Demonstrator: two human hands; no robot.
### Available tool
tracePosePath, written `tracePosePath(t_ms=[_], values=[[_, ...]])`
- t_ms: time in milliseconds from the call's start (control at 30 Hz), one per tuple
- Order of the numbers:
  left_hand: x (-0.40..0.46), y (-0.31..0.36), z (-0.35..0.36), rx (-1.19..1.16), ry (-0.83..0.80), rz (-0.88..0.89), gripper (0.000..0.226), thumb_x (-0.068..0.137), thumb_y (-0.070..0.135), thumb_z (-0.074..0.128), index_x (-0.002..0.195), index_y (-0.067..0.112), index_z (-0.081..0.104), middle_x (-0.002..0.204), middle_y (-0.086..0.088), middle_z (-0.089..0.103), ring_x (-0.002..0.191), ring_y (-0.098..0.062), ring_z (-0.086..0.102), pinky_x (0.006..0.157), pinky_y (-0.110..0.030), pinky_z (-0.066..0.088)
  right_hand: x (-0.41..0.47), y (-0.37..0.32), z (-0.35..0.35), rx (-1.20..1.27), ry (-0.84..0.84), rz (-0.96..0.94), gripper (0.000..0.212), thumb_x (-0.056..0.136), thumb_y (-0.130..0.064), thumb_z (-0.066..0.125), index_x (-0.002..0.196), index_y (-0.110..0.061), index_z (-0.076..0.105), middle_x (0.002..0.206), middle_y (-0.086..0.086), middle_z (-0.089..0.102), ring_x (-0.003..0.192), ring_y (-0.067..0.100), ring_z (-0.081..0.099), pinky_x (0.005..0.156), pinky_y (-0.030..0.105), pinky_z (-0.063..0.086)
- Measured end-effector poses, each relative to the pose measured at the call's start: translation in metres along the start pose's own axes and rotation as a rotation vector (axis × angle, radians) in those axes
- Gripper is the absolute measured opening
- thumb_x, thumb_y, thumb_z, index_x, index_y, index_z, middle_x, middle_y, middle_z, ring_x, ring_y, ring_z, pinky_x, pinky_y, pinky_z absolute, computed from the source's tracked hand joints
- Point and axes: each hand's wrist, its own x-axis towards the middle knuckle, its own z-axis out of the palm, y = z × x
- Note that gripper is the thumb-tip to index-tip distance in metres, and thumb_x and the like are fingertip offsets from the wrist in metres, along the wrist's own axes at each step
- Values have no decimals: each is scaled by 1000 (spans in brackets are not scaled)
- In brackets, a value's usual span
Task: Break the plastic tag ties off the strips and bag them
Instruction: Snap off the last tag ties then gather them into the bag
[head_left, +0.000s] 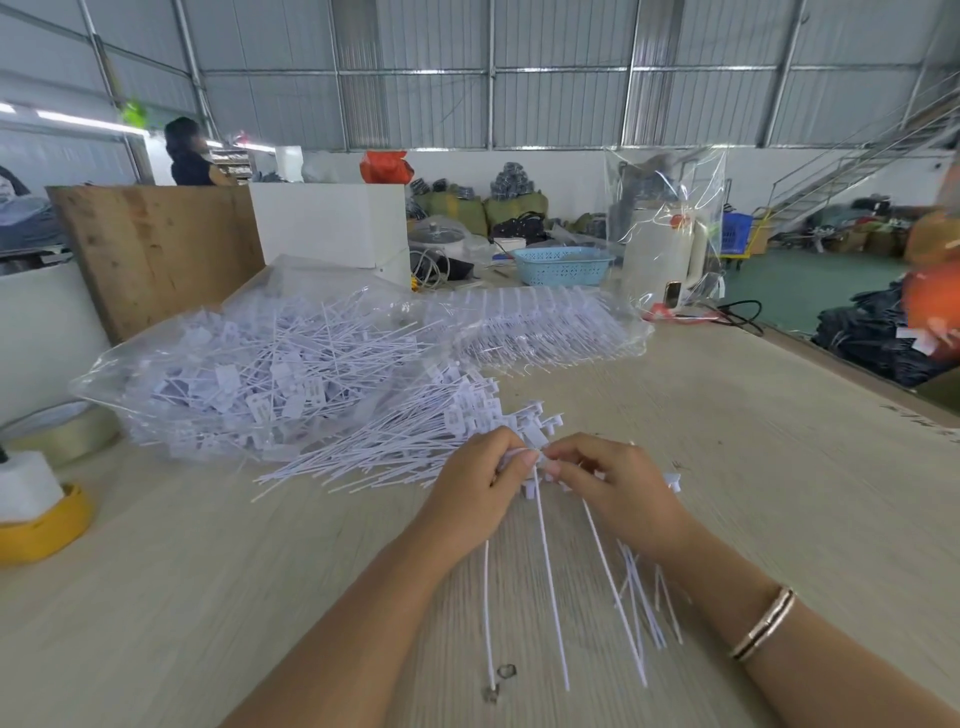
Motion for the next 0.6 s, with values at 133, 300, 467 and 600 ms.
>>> tracePosePath(t_ms=[133,300,467,600], values=[[-1,2,-2,5,-1,37,14,95,24,52,83,19,54,69,9,45,62,-3,40,57,-14,30,0,0,-1,62,-19,-17,20,89,-20,59,75,-33,65,69,-7,66,66,13,58,69,27,45],[-2,4,-3,23,-3,65,14,95,25,52,83,18,53,71,7,45,65,-6,39,59,-18,29,0,-4,-4,72,-33,-41,33,93,-15,53,65,-31,59,60,-15,61,59,0,51,61,11,38],[-2,6,-2,17,19,80,14,95,23,52,84,15,55,71,8,45,65,-5,39,59,-17,29,1,-3,-3,121,-38,-57,28,94,-13,50,71,-23,62,65,-8,63,62,-4,54,64,7,38],[0,9,0,-32,45,65,13,95,20,52,86,12,57,70,12,44,64,2,41,59,-13,32,4,-2,-4,226,-23,-75,31,95,-7,47,70,-13,64,67,-5,64,64,1,56,66,9,40]])
